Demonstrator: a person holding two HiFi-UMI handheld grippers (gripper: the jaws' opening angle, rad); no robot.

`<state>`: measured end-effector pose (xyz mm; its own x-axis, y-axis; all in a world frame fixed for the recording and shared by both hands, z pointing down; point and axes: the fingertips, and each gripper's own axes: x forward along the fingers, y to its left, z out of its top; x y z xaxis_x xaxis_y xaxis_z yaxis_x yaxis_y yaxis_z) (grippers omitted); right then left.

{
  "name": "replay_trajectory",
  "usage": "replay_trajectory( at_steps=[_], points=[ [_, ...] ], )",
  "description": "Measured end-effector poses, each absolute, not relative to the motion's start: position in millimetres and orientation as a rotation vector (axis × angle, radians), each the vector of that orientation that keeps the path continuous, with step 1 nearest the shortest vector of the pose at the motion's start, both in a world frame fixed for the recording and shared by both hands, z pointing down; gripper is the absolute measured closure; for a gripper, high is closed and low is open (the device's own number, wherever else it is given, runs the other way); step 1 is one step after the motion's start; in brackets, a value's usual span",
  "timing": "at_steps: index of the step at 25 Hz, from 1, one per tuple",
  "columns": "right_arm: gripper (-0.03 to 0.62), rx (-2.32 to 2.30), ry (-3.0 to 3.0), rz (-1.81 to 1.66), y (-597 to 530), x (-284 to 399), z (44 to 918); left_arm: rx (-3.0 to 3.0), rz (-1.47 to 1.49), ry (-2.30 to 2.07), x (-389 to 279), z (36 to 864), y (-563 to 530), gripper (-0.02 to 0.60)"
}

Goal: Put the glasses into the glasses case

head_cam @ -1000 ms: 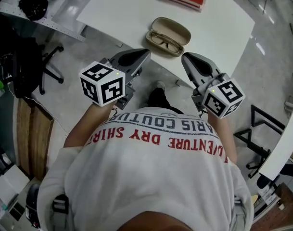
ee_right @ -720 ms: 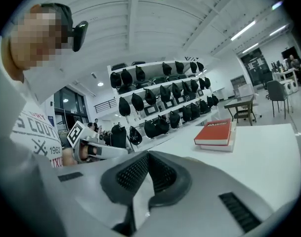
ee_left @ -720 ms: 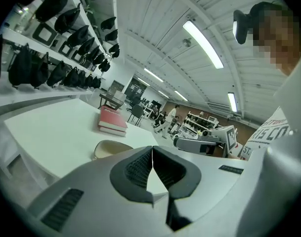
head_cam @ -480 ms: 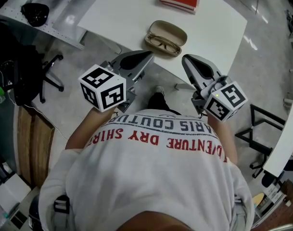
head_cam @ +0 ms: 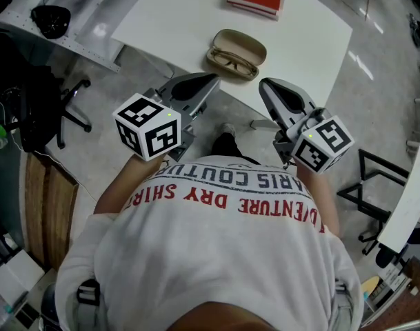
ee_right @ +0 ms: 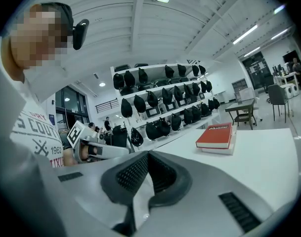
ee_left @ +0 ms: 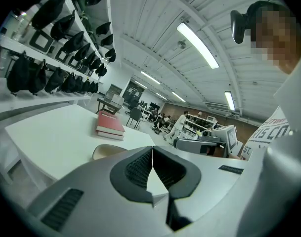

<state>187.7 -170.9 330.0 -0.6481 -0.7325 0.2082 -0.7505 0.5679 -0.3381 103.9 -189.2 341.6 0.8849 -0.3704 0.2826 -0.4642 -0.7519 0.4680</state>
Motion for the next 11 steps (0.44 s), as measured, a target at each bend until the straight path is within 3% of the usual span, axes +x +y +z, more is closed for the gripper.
replay_trajectory(
  at_steps=[11],
  points=[
    [0.571,1.299,-2.728,0.655,-175.2,194.8,341.7,2.511,0.265,-0.608,111.6,353.3,-193.1,0.554]
  ],
)
